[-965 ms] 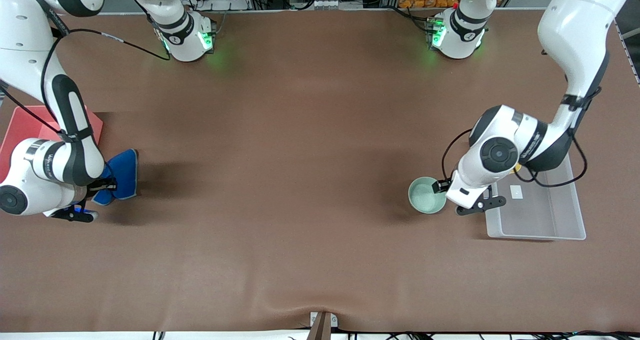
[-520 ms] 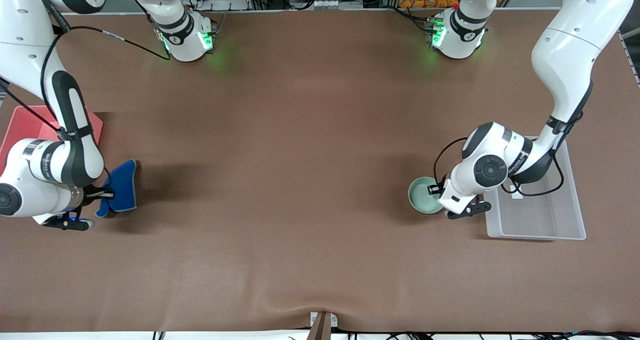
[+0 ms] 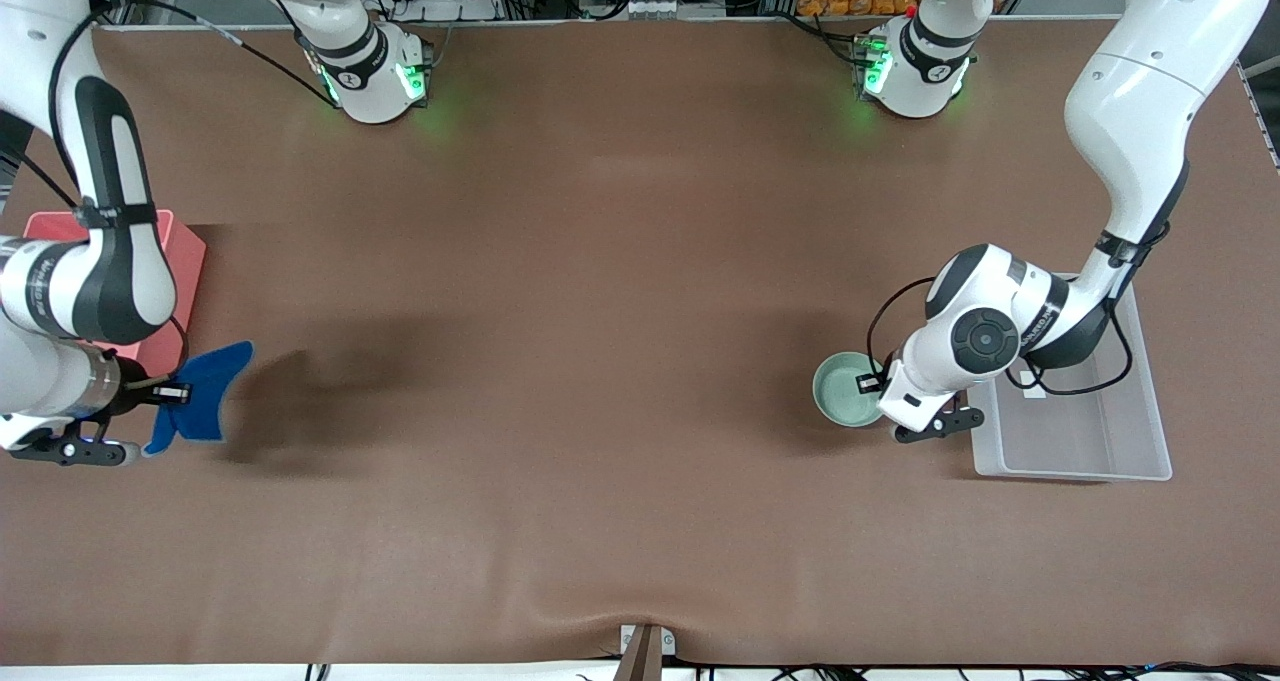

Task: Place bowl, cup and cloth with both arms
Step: 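Lift the cloth into the pink bin while the left gripper carries the bowl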

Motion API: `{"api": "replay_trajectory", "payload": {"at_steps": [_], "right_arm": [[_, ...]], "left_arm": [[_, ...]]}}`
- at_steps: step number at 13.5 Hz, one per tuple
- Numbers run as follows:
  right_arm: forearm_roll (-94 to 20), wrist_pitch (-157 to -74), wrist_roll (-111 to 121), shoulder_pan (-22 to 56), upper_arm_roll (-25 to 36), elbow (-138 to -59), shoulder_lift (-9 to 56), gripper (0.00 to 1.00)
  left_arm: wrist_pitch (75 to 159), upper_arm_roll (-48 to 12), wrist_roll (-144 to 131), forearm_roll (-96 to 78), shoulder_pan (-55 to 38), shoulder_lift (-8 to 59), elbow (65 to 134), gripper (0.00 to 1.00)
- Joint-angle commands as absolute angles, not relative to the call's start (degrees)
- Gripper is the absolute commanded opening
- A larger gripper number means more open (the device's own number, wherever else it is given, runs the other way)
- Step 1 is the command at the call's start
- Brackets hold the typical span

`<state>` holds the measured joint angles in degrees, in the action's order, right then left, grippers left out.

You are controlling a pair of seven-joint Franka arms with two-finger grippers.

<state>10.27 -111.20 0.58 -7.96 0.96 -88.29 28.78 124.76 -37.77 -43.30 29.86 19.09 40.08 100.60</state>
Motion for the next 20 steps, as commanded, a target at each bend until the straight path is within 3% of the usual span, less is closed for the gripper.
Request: {"api": "replay_trajectory", "payload": {"at_steps": [1, 5, 12, 20], "right_arm": [[15.1, -108.39, 0.79, -7.73, 1.05, -89.82, 24.45, 0.0], [16.96, -101.97, 2.1, -8.0, 1.14, -89.91, 19.0, 0.0], [16.44, -93.96, 9.75, -9.67, 1.32, -90.0, 6.52, 0.0], [13.19, -94.39, 22.93, -24.32, 1.41, -89.56, 7.9, 0.0]], "left_arm": [[124.45, -38.06, -39.56, 29.8, 20.56, 34.99, 101.34, 0.0], [123.93, -39.55, -30.27, 27.78, 25.91, 30.59, 101.34, 0.0], [124.01, -41.13, 3.56, 27.51, 41.11, 30.66, 100.37, 0.0], [128.84, -39.2, 14.94, 28.56, 45.62, 37.78, 100.37, 0.0]]}}
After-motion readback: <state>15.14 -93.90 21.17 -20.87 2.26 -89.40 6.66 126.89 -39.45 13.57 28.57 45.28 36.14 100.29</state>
